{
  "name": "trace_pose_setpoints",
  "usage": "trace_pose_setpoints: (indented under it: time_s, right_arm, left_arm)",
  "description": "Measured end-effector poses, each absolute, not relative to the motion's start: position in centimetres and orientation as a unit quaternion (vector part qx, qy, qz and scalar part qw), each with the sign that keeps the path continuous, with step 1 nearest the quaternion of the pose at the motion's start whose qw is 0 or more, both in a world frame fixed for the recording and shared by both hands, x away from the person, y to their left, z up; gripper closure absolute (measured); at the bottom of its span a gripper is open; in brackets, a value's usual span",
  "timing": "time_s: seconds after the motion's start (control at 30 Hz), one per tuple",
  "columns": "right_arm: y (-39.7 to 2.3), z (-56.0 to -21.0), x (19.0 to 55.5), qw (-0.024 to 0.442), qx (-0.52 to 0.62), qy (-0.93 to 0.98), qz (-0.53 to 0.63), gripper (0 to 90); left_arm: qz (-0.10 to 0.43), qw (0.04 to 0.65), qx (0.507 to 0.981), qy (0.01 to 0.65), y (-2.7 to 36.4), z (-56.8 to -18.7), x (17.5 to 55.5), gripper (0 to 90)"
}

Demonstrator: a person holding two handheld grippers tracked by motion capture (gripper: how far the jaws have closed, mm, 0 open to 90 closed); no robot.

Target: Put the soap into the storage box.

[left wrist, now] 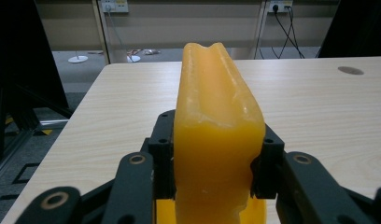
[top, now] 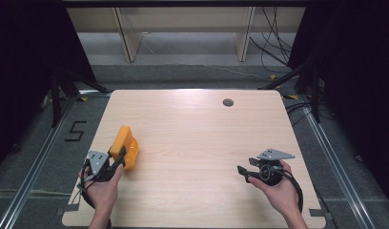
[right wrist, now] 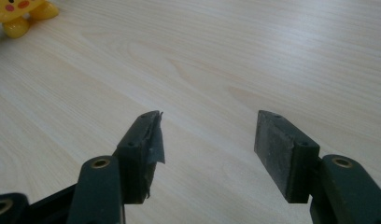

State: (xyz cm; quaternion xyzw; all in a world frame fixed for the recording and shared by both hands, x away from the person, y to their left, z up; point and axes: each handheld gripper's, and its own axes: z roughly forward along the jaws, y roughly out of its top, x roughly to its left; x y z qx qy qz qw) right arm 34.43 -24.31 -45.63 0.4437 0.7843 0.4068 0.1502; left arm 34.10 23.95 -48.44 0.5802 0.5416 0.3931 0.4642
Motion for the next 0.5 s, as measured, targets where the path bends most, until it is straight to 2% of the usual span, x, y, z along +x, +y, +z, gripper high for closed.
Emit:
trace_pose_setpoints:
  time_s: [0.5]
  right_arm:
    - [-24.1,-45.7,34.3,0.148,0.446,0.788,0.397,41.7]
  left_arm:
    - [0.387,0.454,0.588,0.546,23.6,-50.1,34.4,60.3]
